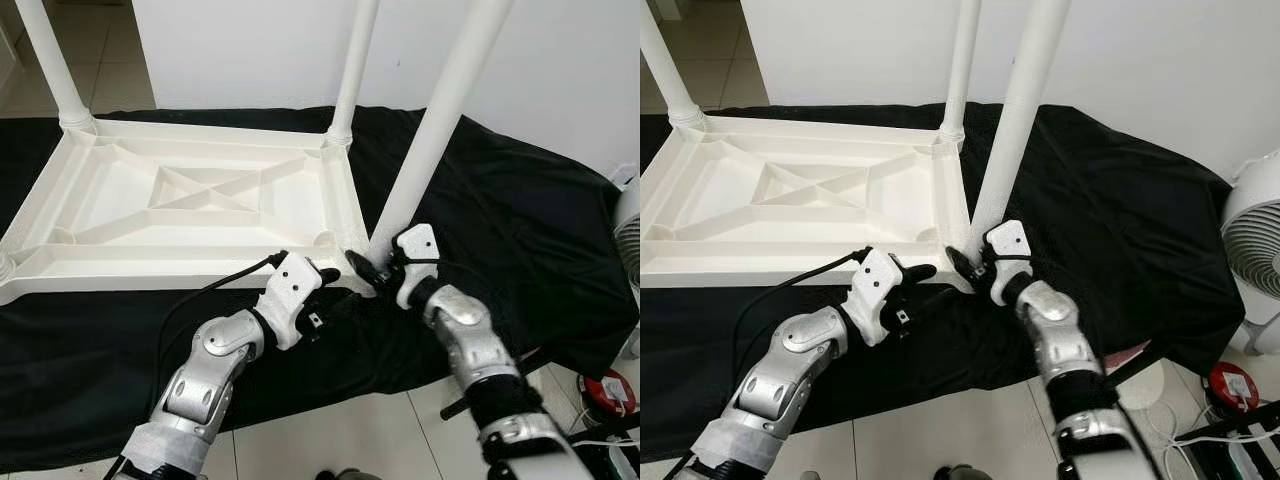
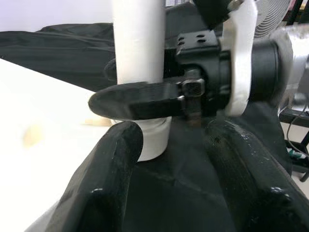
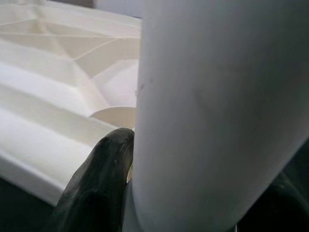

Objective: Building children table

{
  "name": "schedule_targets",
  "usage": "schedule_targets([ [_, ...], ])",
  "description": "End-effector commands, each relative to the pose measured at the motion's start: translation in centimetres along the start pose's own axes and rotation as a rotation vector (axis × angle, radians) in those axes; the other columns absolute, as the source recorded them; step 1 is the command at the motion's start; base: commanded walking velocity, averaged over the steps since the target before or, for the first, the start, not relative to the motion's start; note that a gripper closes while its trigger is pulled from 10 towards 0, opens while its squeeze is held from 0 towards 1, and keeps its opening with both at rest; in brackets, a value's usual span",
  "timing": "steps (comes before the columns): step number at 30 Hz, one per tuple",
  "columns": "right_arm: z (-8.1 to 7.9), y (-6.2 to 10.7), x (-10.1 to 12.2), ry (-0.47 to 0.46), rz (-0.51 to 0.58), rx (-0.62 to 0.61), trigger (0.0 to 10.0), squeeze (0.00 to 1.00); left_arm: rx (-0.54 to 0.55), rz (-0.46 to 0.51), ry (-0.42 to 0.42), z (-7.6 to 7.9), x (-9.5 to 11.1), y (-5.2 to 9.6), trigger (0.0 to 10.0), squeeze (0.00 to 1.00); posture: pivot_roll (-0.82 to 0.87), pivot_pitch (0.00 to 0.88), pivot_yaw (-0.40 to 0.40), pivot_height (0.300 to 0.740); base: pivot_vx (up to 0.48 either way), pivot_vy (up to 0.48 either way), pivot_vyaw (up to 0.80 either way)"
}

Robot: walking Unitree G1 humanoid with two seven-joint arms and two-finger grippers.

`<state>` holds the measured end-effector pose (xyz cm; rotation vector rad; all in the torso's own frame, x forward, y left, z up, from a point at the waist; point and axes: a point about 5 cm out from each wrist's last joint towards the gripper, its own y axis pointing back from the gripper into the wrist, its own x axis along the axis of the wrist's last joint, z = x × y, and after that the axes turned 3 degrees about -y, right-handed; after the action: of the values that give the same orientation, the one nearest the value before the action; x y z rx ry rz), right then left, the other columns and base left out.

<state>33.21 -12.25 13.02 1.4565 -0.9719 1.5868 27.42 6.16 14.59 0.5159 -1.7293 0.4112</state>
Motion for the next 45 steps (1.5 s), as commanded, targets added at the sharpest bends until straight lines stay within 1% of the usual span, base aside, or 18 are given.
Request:
schedule_targets([
  [1, 0.2, 0.7, -2.1, -0.032, -0.103, -0.132, 0.0, 0.00, 0.027, -0.011, 0.010, 0.1, -0.3, -0.3, 10.0, 0.00, 0.05, 0.056, -0.076, 0.740, 0.000, 0.000, 0.00],
  [3, 0.2, 0.7, -2.1, -0.032, -0.103, -0.132, 0.0, 0.00, 0.027, -0.011, 0.010, 0.1, -0.3, -0.3, 10.0, 0.00, 0.05, 0.056, -0.076, 0.740, 0.000, 0.000, 0.00],
  [5, -0.9, 0.6, -2.3, -0.033, -0.101, -0.221, 0.0, 0.00, 0.024, -0.013, 0.012, 0.1, -0.4, -0.3, 10.0, 0.00, 0.05, 0.056, -0.076, 0.740, 0.000, 0.000, 0.00],
  [6, -0.9, 0.6, -2.3, -0.033, -0.101, -0.221, 0.0, 0.00, 0.024, -0.013, 0.012, 0.1, -0.4, -0.3, 10.0, 0.00, 0.05, 0.056, -0.076, 0.740, 0.000, 0.000, 0.00],
  [8, -1.8, 0.4, -2.2, -0.060, -0.087, -0.325, 0.0, 0.00, 0.022, -0.013, 0.011, 0.1, -0.5, -0.4, 10.0, 0.00, 0.04, 0.050, -0.078, 0.740, 0.000, 0.000, 0.00],
  [12, -3.1, 0.0, -1.9, -0.097, -0.078, -0.296, 0.0, 0.00, 0.023, -0.009, 0.011, 0.1, -0.4, -0.5, 10.0, 0.00, 0.05, 0.043, -0.082, 0.740, 0.000, 0.000, 0.00],
  [14, -3.1, 0.0, -1.7, -0.109, -0.066, -0.289, 0.0, 0.00, 0.023, -0.008, 0.011, 0.2, -0.4, -0.5, 10.0, 0.00, 0.05, 0.038, -0.085, 0.740, 0.000, 0.000, 0.00],
  [15, -2.8, 0.0, -1.5, -0.099, -0.062, -0.288, 10.0, 0.00, 0.024, -0.007, 0.011, 0.2, -0.4, -0.6, 10.0, 0.00, 0.05, 0.038, -0.085, 0.740, 0.000, 0.000, 0.00],
  [18, -2.5, 0.2, -1.4, -0.097, -0.061, -0.294, 10.0, 0.00, 0.025, -0.007, 0.011, 0.3, -0.4, -0.5, 10.0, 0.00, 0.06, 0.028, -0.092, 0.740, 0.000, 0.000, 0.00],
  [19, -2.4, 0.3, -1.4, -0.105, -0.056, -0.293, 10.0, 1.00, 0.025, -0.007, 0.011, 0.3, -0.5, -0.5, 10.0, 0.00, 0.06, 0.028, -0.092, 0.740, 0.000, 0.000, 0.00],
  [28, -1.9, 1.4, -1.2, -0.114, -0.017, -0.275, 10.0, 1.00, 0.029, -0.008, 0.011, 0.3, -0.5, -0.4, 10.0, 0.00, 0.06, 0.028, -0.097, 0.740, 0.000, 0.000, 0.00],
  [32, -0.8, 2.5, -1.5, -0.093, -0.010, -0.257, 10.0, 1.00, 0.030, -0.009, 0.012, 0.4, -0.5, -0.3, 10.0, 0.00, 0.06, 0.030, -0.095, 0.740, 0.000, 0.000, 0.00],
  [33, -0.6, 2.9, -1.4, -0.074, -0.005, -0.210, 10.0, 0.75, 0.029, -0.010, 0.012, 0.4, -0.5, -0.3, 10.0, 0.00, 0.06, 0.030, -0.095, 0.740, 0.000, 0.000, 0.00],
  [35, -0.6, 2.9, -1.4, -0.074, -0.005, -0.210, 10.0, 0.75, 0.029, -0.010, 0.012, 0.4, -0.5, -0.3, 10.0, 0.00, 0.06, 0.030, -0.095, 0.740, 0.000, 0.000, 0.00],
  [36, -0.4, 3.2, -1.3, -0.058, 0.005, -0.172, 10.0, 0.00, 0.029, -0.010, 0.013, 0.4, -0.6, -0.3, 10.0, 0.00, 0.06, 0.030, -0.095, 0.740, 0.000, 0.000, 0.00],
  [38, -0.4, 3.2, -1.3, -0.058, 0.005, -0.172, 10.0, 0.00, 0.029, -0.010, 0.013, 0.4, -0.6, -0.3, 10.0, 0.00, 0.06, 0.030, -0.095, 0.740, 0.000, 0.000, 0.00],
  [40, 0.1, 3.5, -0.7, 0.001, 0.025, -0.053, 10.0, 0.00, 0.030, -0.012, 0.013, 0.2, -0.6, -0.3, 10.0, 0.00, 0.05, 0.041, -0.081, 0.740, 0.000, 0.000, 0.00],
  [45, 1.3, 3.2, 0.1, 0.058, 0.039, 0.022, 10.0, 0.00, 0.027, -0.013, 0.009, 0.0, -0.5, -0.3, 10.0, 0.00, 0.04, 0.051, -0.078, 0.740, 0.000, 0.000, 0.00],
])
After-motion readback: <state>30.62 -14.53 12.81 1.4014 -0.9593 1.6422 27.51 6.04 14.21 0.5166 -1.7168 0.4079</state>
